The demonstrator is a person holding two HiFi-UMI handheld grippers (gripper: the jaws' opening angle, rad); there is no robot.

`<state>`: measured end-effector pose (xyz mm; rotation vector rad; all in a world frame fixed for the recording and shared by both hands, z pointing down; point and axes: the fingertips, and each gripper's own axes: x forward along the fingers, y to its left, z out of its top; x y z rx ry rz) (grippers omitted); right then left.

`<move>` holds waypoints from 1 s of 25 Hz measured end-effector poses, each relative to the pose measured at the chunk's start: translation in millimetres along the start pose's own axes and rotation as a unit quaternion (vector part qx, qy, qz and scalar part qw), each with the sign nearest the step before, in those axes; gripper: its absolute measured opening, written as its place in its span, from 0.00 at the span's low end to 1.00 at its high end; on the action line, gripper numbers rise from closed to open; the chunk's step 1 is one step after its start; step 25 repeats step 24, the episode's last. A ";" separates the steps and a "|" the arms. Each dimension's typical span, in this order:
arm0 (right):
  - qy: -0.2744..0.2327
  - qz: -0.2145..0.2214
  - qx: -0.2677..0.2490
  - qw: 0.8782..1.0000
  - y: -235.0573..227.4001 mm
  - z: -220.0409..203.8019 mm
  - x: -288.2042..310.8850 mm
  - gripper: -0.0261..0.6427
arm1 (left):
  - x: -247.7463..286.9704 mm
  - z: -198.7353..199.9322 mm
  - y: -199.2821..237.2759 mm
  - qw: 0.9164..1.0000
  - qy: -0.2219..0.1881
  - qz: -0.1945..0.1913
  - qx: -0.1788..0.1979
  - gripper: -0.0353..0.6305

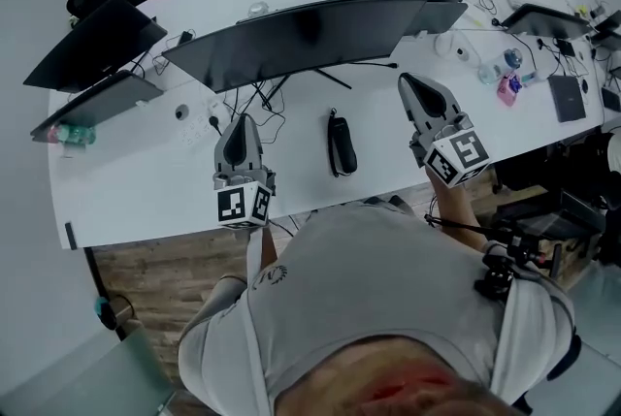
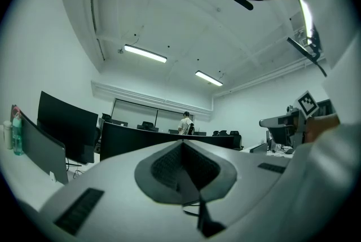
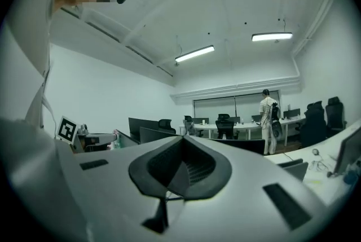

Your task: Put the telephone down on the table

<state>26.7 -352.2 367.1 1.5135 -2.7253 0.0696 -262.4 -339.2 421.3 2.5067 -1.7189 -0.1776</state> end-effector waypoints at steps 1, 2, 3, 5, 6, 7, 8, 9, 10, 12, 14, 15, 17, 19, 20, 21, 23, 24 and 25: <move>0.000 0.002 0.009 1.000 -0.8 -1.1 1.3 0.06 | -0.4 -1.1 1.8 1.000 -0.001 0.002 -0.001 0.07; 0.001 0.005 0.018 1.000 -1.8 -2.7 2.6 0.06 | -0.5 -2.6 3.4 1.000 -0.002 0.003 -0.002 0.07; 0.001 0.007 0.025 1.000 -2.8 -4.1 3.8 0.06 | 0.2 -3.9 4.6 1.000 -0.003 0.003 -0.002 0.07; 0.005 0.008 0.030 0.999 -3.4 -5.1 5.0 0.06 | 4.0 -6.6 5.1 1.000 -0.004 -0.002 0.000 0.07; 0.007 0.008 0.029 1.000 -2.5 -5.0 4.8 0.06 | 6.7 -7.9 4.6 1.000 -0.004 -0.006 0.000 0.07; 0.010 0.008 0.026 1.000 -1.4 -5.3 3.9 0.06 | 9.6 -8.7 3.1 1.000 -0.004 -0.011 -0.001 0.07; 0.013 0.009 0.025 1.000 -0.6 -6.5 2.5 0.06 | 12.6 -8.7 0.3 1.000 -0.004 -0.017 -0.003 0.07; 0.015 0.009 0.025 1.000 -0.5 -8.2 1.1 0.06 | 15.4 -8.5 -3.1 1.000 -0.003 -0.023 -0.006 0.07; 0.017 0.009 0.025 1.000 -1.1 -9.7 0.0 0.06 | 17.7 -8.8 -6.3 1.000 -0.004 -0.027 -0.007 0.07; 0.017 0.008 0.026 0.999 -2.6 -11.1 -0.5 0.06 | 21.3 -9.7 -11.7 0.999 -0.007 -0.036 -0.009 0.07; 0.016 0.009 0.024 1.000 -1.2 -11.6 1.0 0.06 | 23.6 -10.5 -15.0 0.999 -0.009 -0.044 -0.009 0.07; 0.015 0.010 0.023 1.000 0.9 -11.7 2.1 0.06 | 23.8 -10.9 -15.4 0.999 -0.009 -0.046 -0.009 0.07; 0.013 0.013 0.021 1.000 5.2 -11.0 4.1 0.06 | 23.3 -11.1 -15.5 0.999 -0.007 -0.050 -0.007 0.07; 0.009 0.017 0.022 1.000 7.2 -9.1 5.4 0.06 | 23.8 -8.7 -17.9 0.998 -0.006 -0.055 -0.005 0.07; 0.007 0.018 0.024 1.000 7.8 -7.2 5.3 0.06 | 23.9 -6.8 -20.5 0.998 -0.005 -0.058 -0.005 0.07; 0.006 0.020 0.024 0.999 8.3 -5.1 4.6 0.06 | 23.8 -5.1 -23.8 0.998 -0.005 -0.060 -0.006 0.07; 0.005 0.022 0.023 0.999 8.9 -0.8 1.9 0.06 | 23.1 -1.8 -32.0 0.998 -0.006 -0.066 -0.009 0.07; 0.005 0.023 0.022 0.999 9.1 1.3 0.4 0.06 | 22.7 -0.1 -36.5 0.998 -0.007 -0.069 -0.011 0.07; 0.005 0.023 0.022 0.999 9.1 1.3 0.4 0.06 | 22.7 -0.1 -36.5 0.998 -0.007 -0.069 -0.011 0.07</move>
